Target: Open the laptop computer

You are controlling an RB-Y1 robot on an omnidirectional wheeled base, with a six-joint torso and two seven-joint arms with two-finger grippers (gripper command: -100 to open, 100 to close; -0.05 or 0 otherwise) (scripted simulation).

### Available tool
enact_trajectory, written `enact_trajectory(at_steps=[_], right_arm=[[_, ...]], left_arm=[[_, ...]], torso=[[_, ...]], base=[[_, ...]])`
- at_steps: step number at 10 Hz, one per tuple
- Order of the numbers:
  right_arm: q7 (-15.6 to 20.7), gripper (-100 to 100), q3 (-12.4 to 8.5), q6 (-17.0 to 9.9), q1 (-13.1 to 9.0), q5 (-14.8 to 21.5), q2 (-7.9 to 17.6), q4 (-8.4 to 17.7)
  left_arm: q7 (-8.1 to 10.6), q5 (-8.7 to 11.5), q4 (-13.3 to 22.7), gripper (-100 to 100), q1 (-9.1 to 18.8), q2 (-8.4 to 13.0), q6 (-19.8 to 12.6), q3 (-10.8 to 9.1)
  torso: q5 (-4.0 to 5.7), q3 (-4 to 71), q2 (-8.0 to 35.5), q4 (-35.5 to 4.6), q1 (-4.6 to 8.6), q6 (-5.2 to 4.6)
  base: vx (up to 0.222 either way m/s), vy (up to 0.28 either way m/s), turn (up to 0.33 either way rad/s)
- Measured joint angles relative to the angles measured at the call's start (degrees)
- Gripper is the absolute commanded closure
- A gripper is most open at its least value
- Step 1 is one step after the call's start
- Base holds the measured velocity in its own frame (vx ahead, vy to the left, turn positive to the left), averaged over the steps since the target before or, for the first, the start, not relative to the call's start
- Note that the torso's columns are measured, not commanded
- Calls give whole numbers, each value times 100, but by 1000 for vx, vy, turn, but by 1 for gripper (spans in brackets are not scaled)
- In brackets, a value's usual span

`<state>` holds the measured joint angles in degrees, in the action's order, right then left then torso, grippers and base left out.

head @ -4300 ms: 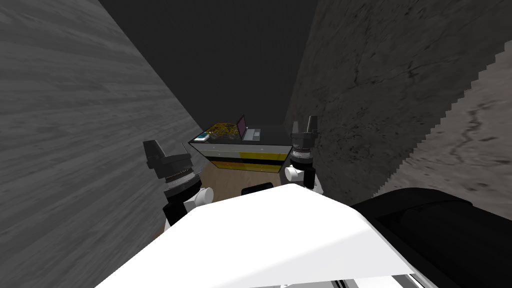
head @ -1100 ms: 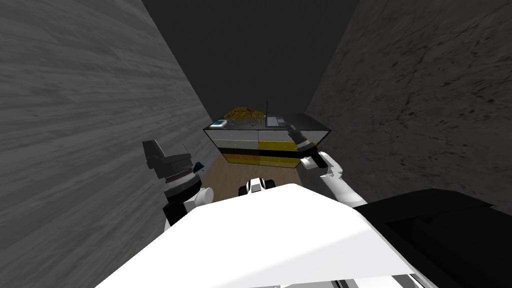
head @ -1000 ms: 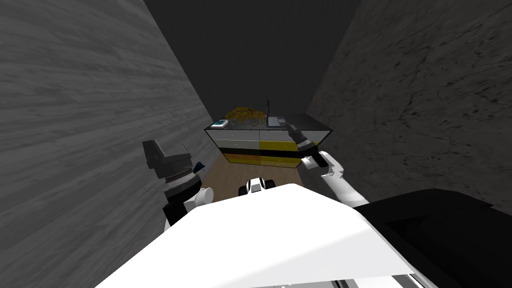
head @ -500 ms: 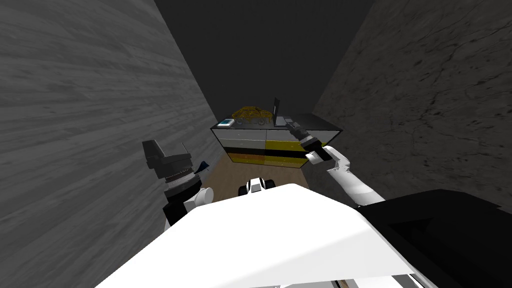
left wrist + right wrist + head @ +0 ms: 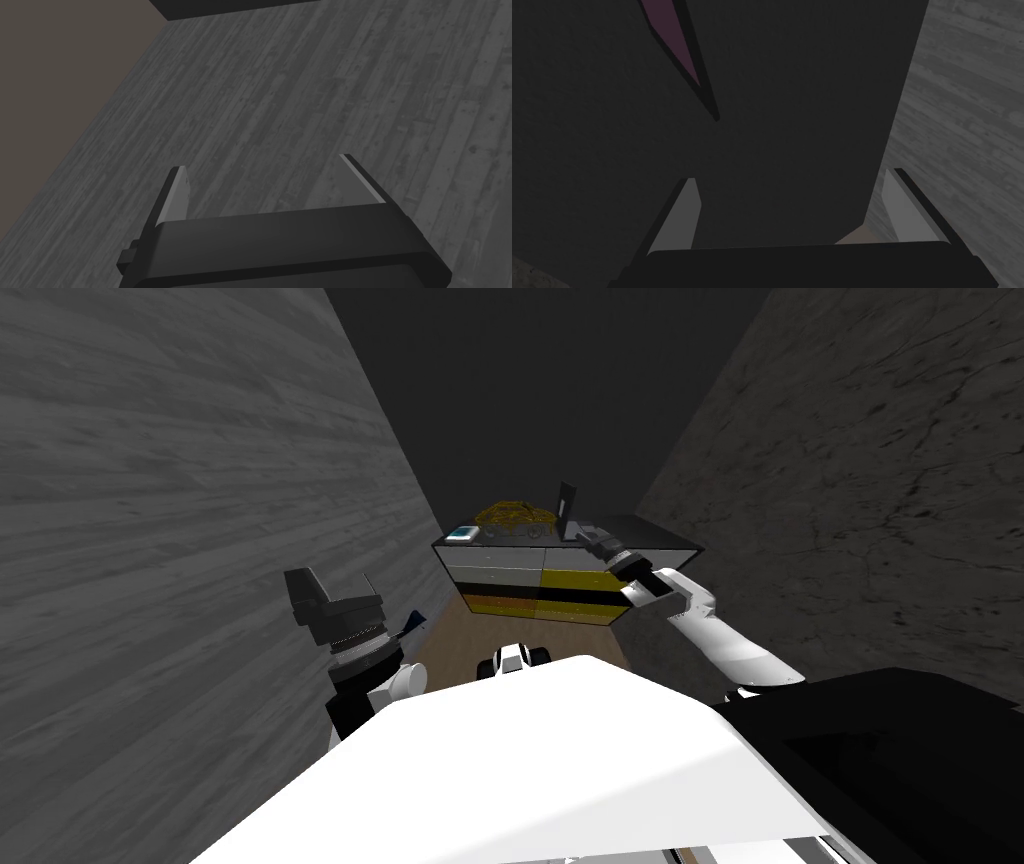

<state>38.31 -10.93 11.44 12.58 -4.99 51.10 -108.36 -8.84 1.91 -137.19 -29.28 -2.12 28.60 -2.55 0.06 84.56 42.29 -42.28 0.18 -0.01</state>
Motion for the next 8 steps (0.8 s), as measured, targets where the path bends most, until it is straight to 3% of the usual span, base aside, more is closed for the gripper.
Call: enact_trajectory(at_steps=[8], right_arm=[[1104, -100, 86, -777, -315, -161, 1267, 869]], left_arm=[[0, 0, 0, 0, 0, 0, 0, 0]], torso=[[-9, 1, -1, -1, -22, 1]], base=[[63, 107, 15]])
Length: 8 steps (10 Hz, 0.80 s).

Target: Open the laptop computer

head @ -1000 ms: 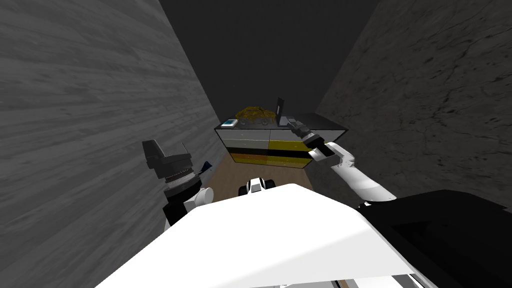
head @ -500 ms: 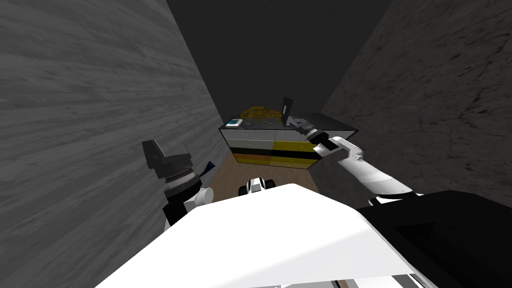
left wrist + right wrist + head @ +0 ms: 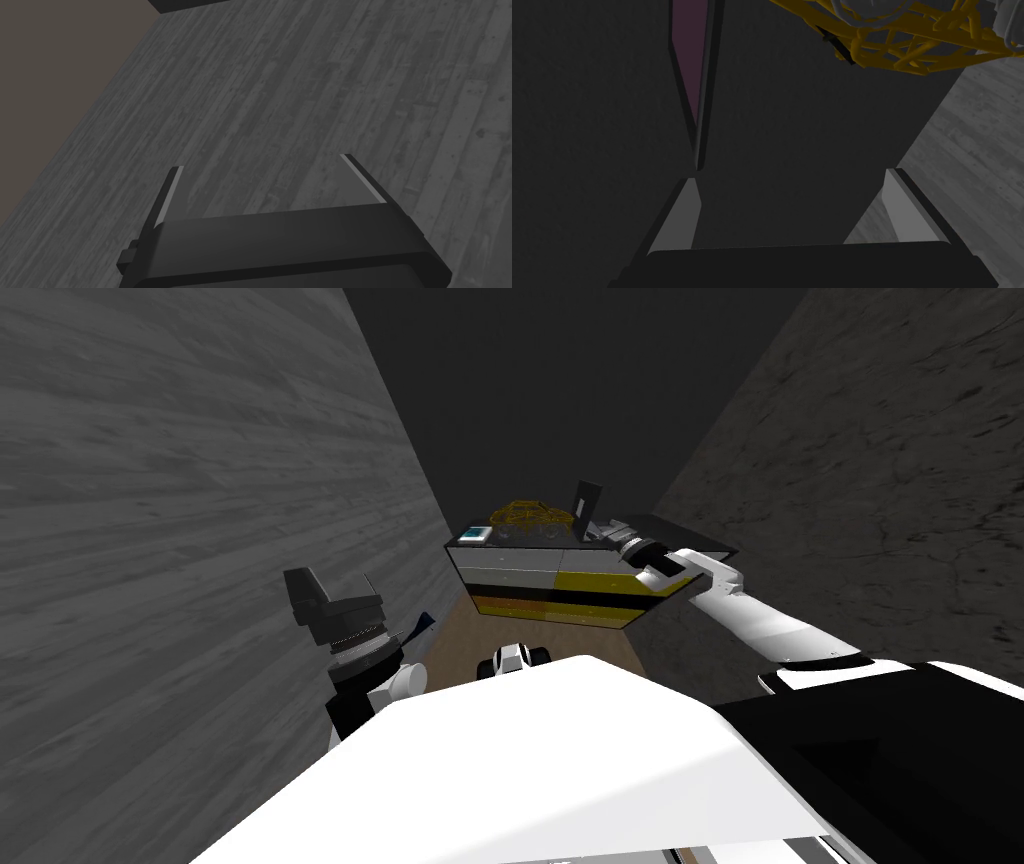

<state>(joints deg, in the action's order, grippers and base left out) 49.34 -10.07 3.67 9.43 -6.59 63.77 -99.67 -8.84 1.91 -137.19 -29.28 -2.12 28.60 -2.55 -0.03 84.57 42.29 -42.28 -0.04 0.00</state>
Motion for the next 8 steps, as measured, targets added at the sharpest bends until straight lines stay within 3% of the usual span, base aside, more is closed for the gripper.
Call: enact_trajectory(at_steps=[1, 4, 5, 6, 8], right_arm=[[131, -100, 41, -48, -61, -38, 191, 186], [432, -100, 63, -231, -86, -82, 539, 426], [555, -100, 163, -288, -209, -97, 688, 616], [717, -100, 132, -385, -153, -133, 850, 731], [920, -100, 266, -536, -316, -178, 1149, 980]], left_arm=[[0, 0, 0, 0, 0, 0, 0, 0], [0, 0, 0, 0, 0, 0, 0, 0], [0, 0, 0, 0, 0, 0, 0, 0], [0, 0, 0, 0, 0, 0, 0, 0], [0, 0, 0, 0, 0, 0, 0, 0]], torso=[[4, 4, -7, 2, 10, 0], [4, -5, 7, -2, 7, 0], [3, -2, 3, -1, 7, 1], [0, 4, -7, 2, -8, 0], [4, 3, -4, 1, 7, 1]], base=[[63, 58, 10], [52, 63, 13], [83, 101, 32], [75, 78, -2], [81, 67, 26]])
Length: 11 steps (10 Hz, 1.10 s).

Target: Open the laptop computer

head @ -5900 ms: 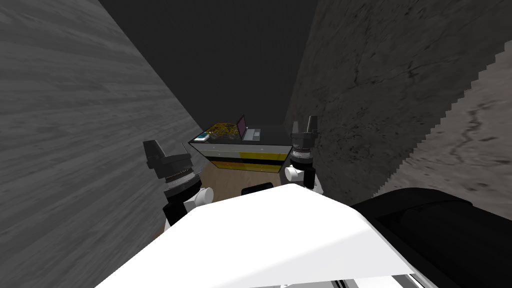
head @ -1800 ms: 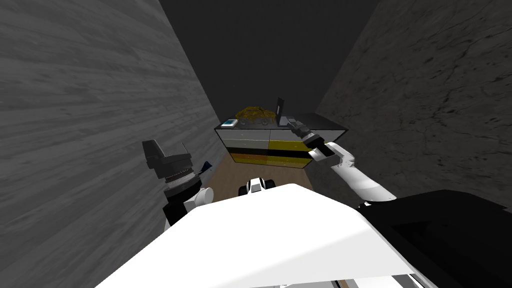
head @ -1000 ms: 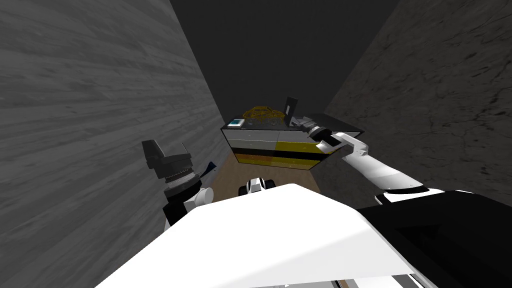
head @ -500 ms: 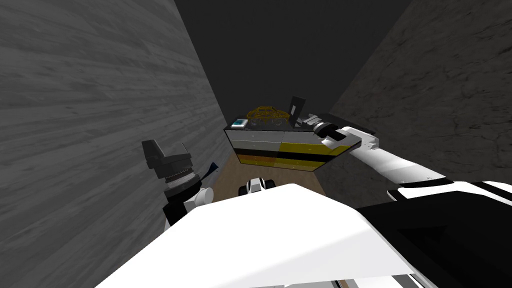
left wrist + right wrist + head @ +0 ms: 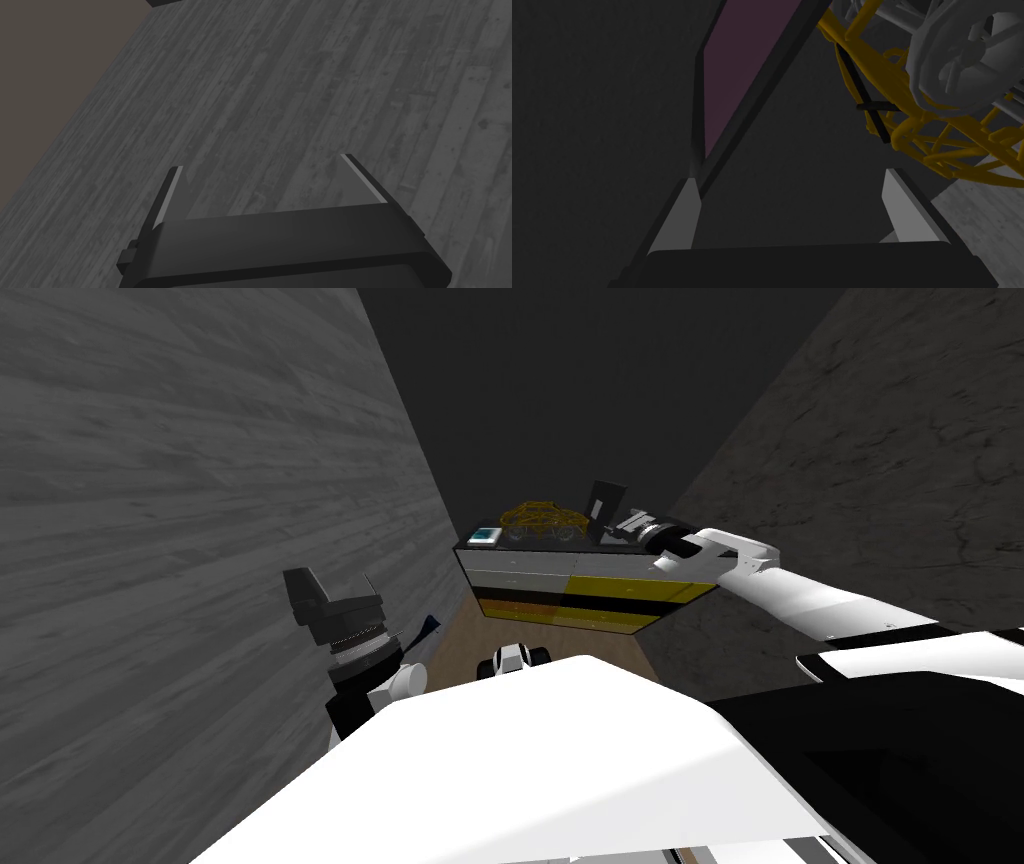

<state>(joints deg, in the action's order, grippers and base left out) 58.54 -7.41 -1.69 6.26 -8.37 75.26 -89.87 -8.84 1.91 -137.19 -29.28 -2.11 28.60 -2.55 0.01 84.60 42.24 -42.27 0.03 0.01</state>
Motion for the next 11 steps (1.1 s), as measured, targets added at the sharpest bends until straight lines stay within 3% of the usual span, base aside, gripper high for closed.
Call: enact_trajectory(at_steps=[3, 7, 9, 10, 11], right_arm=[[338, -100, 4, -275, 14, -61, 404, 210], [852, -100, 187, -580, -165, -169, 1078, 750], [1035, -100, 111, -770, -86, -204, 1326, 798], [1129, -100, 287, -808, -284, -222, 1439, 953], [1154, -100, 312, -818, -309, -224, 1450, 973]], left_arm=[[0, 0, 0, 0, 0, 0, 0, 0], [0, 0, 0, 0, 0, 0, 0, 0], [0, 0, 0, 0, 0, 0, 0, 0], [0, 0, 0, 0, 0, 0, 0, 0], [0, 0, 0, 0, 1, 0, 0, 0]], torso=[[0, -8, 12, -4, -2, -2], [2, -4, 6, -2, 3, -1], [0, -7, 10, -3, -1, -2], [0, -6, 10, -3, -1, 0], [3, -10, 15, -4, 9, -2]], base=[[69, 68, 11], [78, 73, 17], [54, 61, 11], [20, 26, 3], [5, 6, 1]])
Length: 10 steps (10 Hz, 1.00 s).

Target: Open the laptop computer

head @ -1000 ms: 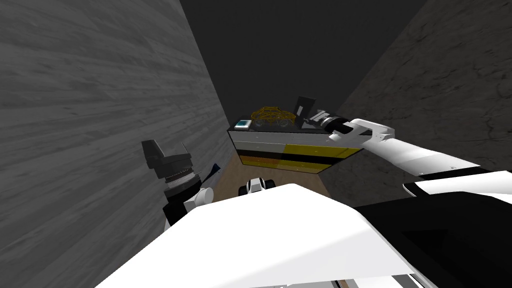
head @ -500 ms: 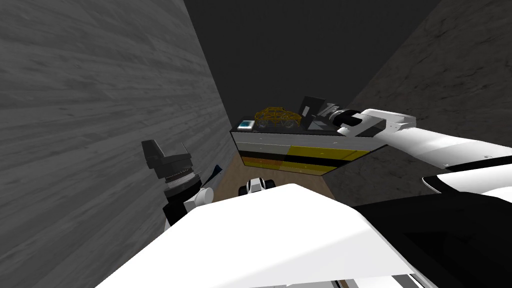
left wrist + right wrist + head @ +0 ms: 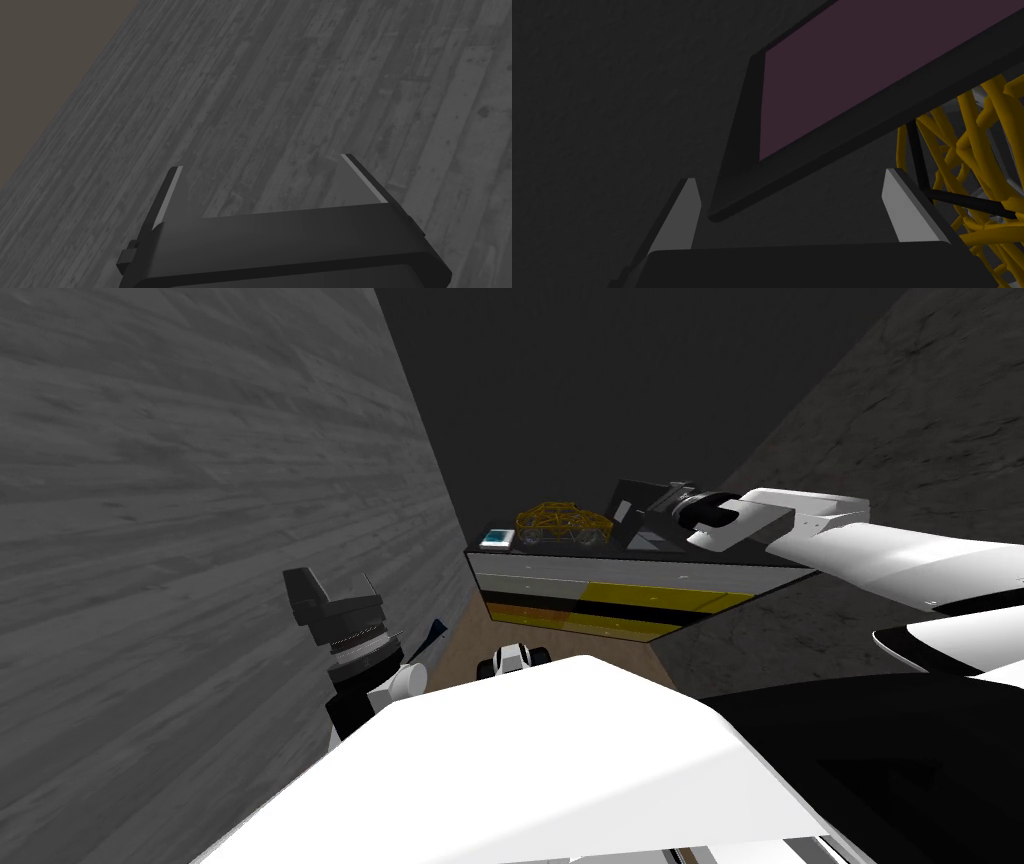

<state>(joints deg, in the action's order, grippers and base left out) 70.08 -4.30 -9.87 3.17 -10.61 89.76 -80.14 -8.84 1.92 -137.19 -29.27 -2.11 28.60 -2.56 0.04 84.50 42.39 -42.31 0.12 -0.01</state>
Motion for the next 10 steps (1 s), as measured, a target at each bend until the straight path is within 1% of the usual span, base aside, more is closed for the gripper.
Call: enact_trajectory(at_steps=[1, 2, 3, 4, 5, 7, 8, 10], right_arm=[[-2, 100, -3, 1, 2, 0, -1, -3], [-2, 100, -26, -6, -15, 2, 16, 12], [-105, 100, -64, -12, -46, -84, 13, 40], [-238, 100, -6, 13, -129, -180, -25, 93], [-365, 100, -31, 18, -122, -268, -44, 90], [-596, 100, -156, -7, -77, -406, -102, 73], [-711, 100, -63, 23, -183, -514, -96, 162], [-932, 100, 9, 52, -271, -685, -148, 250]], left_arm=[[0, 0, 0, 0, 0, 0, 0, 0], [0, 0, 0, 0, 0, 0, 0, 0], [0, 0, 0, 0, 1, 1, 0, 0], [0, 0, 1, 0, 1, 1, 0, 0], [0, 0, 1, 0, 1, 1, 0, -1], [0, 0, 0, 0, 1, 1, 0, -1], [0, 0, 0, 0, 1, 1, 0, 0], [0, 0, 1, 0, 1, 1, 0, -1]], torso=[[1, -1, 1, -1, 2, 0], [12, -1, -5, 12, -6, 3], [30, 3, -11, 24, 18, 7], [32, 10, -19, 21, 36, -3], [35, 12, -21, 19, 49, -18], [46, 5, -18, 25, 42, -30], [49, 9, -22, 27, 50, -29], [49, 15, -28, 25, 70, -28]], base=[[9, -6, -5], [-23, -83, 32], [-58, -95, 76], [-71, -105, 67], [-64, -88, 51], [-54, -66, 29], [-46, -77, 30], [-53, -87, 40]])
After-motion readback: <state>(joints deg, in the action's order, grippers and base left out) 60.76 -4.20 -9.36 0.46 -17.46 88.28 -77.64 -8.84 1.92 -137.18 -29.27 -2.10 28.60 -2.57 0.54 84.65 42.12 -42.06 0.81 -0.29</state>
